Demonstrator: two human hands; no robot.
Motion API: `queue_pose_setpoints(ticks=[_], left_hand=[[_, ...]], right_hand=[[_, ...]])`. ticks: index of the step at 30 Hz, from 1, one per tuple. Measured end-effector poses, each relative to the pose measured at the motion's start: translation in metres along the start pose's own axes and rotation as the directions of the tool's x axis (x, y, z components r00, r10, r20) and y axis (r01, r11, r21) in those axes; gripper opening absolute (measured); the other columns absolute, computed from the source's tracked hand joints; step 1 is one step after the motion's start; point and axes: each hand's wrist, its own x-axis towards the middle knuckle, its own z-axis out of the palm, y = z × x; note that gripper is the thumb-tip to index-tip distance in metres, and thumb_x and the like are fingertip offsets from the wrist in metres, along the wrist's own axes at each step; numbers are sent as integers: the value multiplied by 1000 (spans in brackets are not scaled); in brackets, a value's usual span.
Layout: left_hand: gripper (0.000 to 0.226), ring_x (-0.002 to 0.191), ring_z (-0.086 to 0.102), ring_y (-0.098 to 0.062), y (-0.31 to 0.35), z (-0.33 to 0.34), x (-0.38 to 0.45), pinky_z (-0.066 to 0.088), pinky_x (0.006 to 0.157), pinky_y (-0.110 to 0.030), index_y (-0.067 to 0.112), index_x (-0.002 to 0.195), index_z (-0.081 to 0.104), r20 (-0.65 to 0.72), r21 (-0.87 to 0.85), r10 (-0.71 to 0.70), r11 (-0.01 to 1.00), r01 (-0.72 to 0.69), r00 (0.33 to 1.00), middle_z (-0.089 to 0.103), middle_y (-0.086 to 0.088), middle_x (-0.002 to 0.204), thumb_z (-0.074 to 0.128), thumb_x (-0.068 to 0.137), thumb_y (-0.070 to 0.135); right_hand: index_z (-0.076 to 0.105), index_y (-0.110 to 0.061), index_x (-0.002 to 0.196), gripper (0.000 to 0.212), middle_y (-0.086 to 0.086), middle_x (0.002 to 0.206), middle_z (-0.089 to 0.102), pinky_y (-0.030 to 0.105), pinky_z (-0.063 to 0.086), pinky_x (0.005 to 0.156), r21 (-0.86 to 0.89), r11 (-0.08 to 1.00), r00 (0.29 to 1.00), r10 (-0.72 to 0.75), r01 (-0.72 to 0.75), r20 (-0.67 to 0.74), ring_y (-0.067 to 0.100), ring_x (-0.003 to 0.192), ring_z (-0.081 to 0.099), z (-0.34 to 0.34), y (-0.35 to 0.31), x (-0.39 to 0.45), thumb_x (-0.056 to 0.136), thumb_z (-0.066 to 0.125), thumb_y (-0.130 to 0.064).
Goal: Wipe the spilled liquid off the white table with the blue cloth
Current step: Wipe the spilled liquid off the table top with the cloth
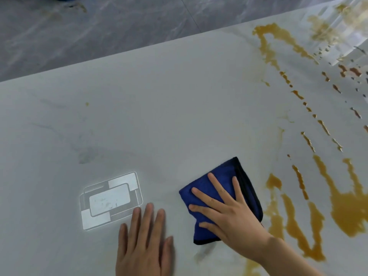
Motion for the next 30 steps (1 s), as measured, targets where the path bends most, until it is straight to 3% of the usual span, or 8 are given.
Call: queue_pose_setpoints(ticks=[4,8,12,15,19,24,27,30], left_hand=[[58,143,9,-11,-1,3,-1,14,112,-36,15,125,55,-14,40,-9,999,9,1000,47,-7,137,19,92,46],[57,138,24,-22,-2,5,-2,17,110,-38,15,124,57,-38,71,18,997,-15,999,46,-8,137,18,94,44],[54,144,2,-7,-3,10,-3,16,111,-39,17,129,48,-73,91,9,996,-2,997,44,-7,139,15,95,42],[53,144,8,-10,0,11,-2,17,111,-39,18,130,47,-102,86,-13,996,22,995,44,-6,139,16,94,42],[56,137,21,-19,5,10,-3,15,112,-37,17,128,51,-125,82,-13,996,23,992,44,-7,139,16,94,43],[57,142,10,-6,10,7,-3,12,114,-32,14,125,54,-107,57,-55,997,61,993,45,-8,137,16,93,43],[55,142,5,0,11,6,-2,11,114,-31,13,125,53,-84,54,-58,997,63,995,46,-8,137,18,92,41],[57,141,12,-10,13,6,-3,10,114,-31,14,128,51,-84,66,-69,995,74,994,45,-9,138,15,93,43]], right_hand=[[59,-46,116,43,-18,136,49,58,25,94,-14,989,989,-148,148,0,33,129,42,7,-12,-34,95,22,-52],[35,-49,135,45,-14,146,38,63,28,89,-136,955,959,-246,265,142,37,132,38,23,-34,-50,91,27,-56],[40,-49,132,52,-12,146,39,76,33,89,4,997,991,-81,81,102,36,133,35,18,-43,-15,85,27,-67],[39,-44,135,54,-8,149,35,77,24,92,96,989,992,110,-115,57,40,137,25,11,-19,23,87,26,-64],[3,-50,142,58,-15,156,-6,71,-1,102,107,935,941,331,-337,68,32,142,-17,14,47,25,86,6,-66],[34,-41,138,56,-3,151,31,75,22,95,115,965,967,219,-234,130,42,139,16,25,25,-58,88,21,-64],[38,-43,134,60,-5,147,36,72,23,90,90,995,990,28,-40,136,43,136,21,31,1,-61,80,34,-69],[41,-43,134,54,-8,147,38,75,26,95,133,989,996,64,-72,59,41,136,29,24,20,-25,84,32,-63]])
